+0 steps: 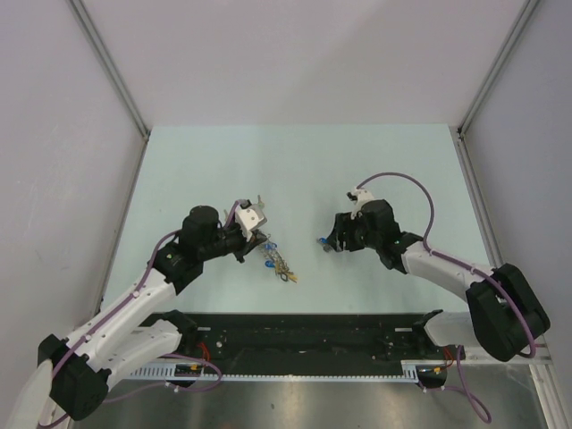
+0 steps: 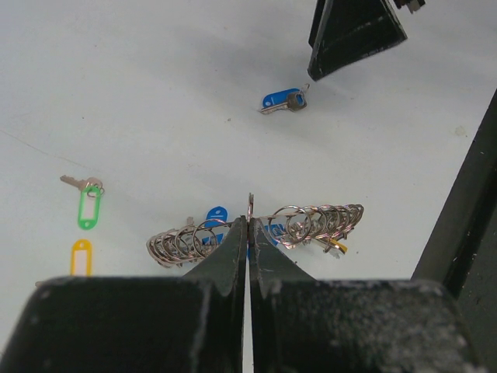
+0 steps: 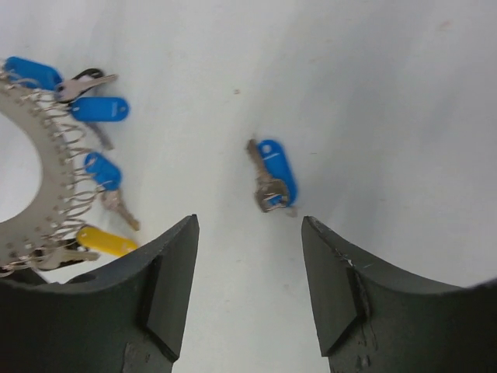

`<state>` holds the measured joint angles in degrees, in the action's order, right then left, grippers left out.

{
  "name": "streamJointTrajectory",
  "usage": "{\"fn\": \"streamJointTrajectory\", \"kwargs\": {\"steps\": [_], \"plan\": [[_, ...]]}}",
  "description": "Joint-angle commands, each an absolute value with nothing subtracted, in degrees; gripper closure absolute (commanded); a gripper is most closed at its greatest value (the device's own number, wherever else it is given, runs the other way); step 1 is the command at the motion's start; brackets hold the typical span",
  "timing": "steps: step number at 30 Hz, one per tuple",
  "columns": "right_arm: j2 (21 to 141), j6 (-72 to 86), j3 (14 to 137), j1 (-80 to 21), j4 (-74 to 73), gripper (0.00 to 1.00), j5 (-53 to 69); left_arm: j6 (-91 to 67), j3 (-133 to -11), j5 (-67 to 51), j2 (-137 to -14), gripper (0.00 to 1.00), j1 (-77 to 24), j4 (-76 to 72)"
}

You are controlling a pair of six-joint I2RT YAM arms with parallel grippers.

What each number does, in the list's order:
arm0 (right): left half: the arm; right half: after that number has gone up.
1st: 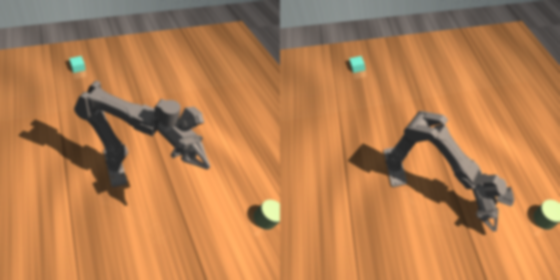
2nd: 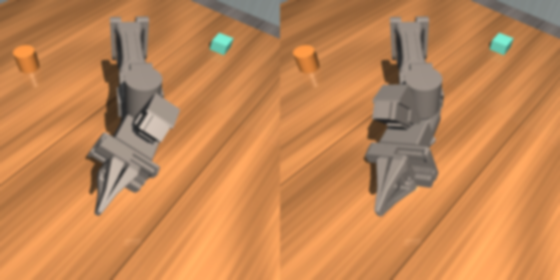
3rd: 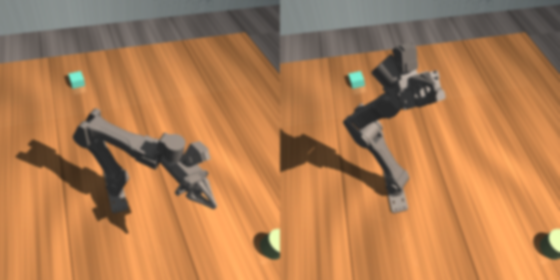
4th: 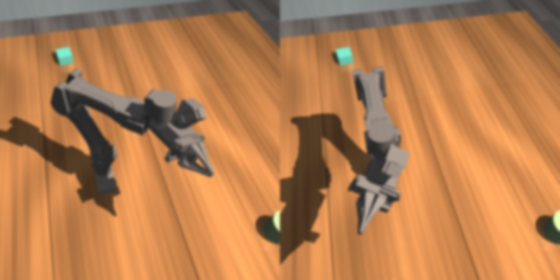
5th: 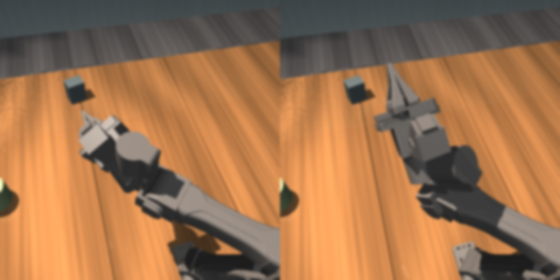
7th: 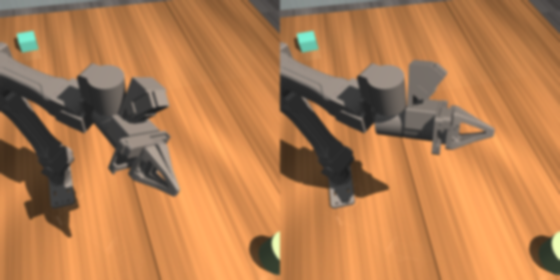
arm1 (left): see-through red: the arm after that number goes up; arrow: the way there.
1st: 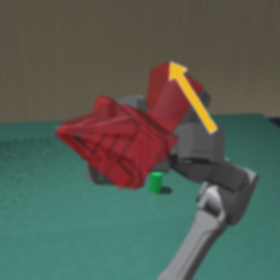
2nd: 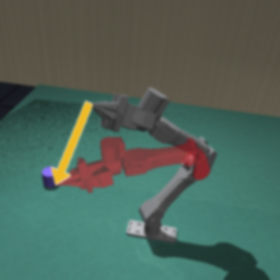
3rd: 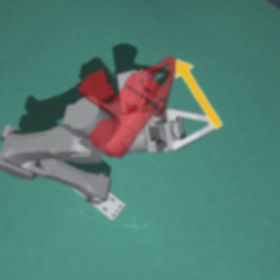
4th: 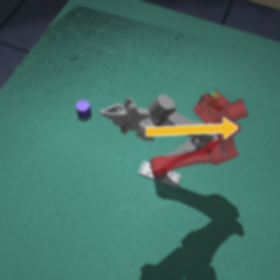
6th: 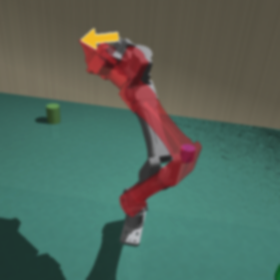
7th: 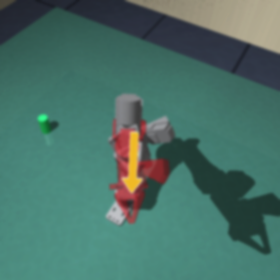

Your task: Put the keys on the keyring

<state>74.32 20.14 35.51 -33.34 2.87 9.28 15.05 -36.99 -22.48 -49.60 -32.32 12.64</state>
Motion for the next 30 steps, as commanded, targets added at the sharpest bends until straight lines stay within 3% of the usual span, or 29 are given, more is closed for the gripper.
{"fn": "streamJointTrajectory", "kwargs": {"steps": [1, 12, 22, 30], "plan": [[74.6, 15.6, 33.8, -30.5, 4.9, 0.42, 9.5, 15.8, -39.6, -22.9, -48.0, 1.00, -32.0, 10.0], [77.0, 17.8, 20.9, -30.7, 27.1, 0.60, 9.4, 15.9, -39.3, -23.4, -47.8, 0.99, -32.0, 9.9], [83.1, 15.7, 13.7, -31.4, 45.2, 0.63, 8.0, 16.2, -39.2, -23.4, -48.2, 1.00, -32.0, 9.8], [87.6, 13.4, 13.2, -31.6, 49.4, 0.65, 7.5, 16.3, -39.2, -23.3, -48.3, 1.00, -32.0, 9.8]]}}
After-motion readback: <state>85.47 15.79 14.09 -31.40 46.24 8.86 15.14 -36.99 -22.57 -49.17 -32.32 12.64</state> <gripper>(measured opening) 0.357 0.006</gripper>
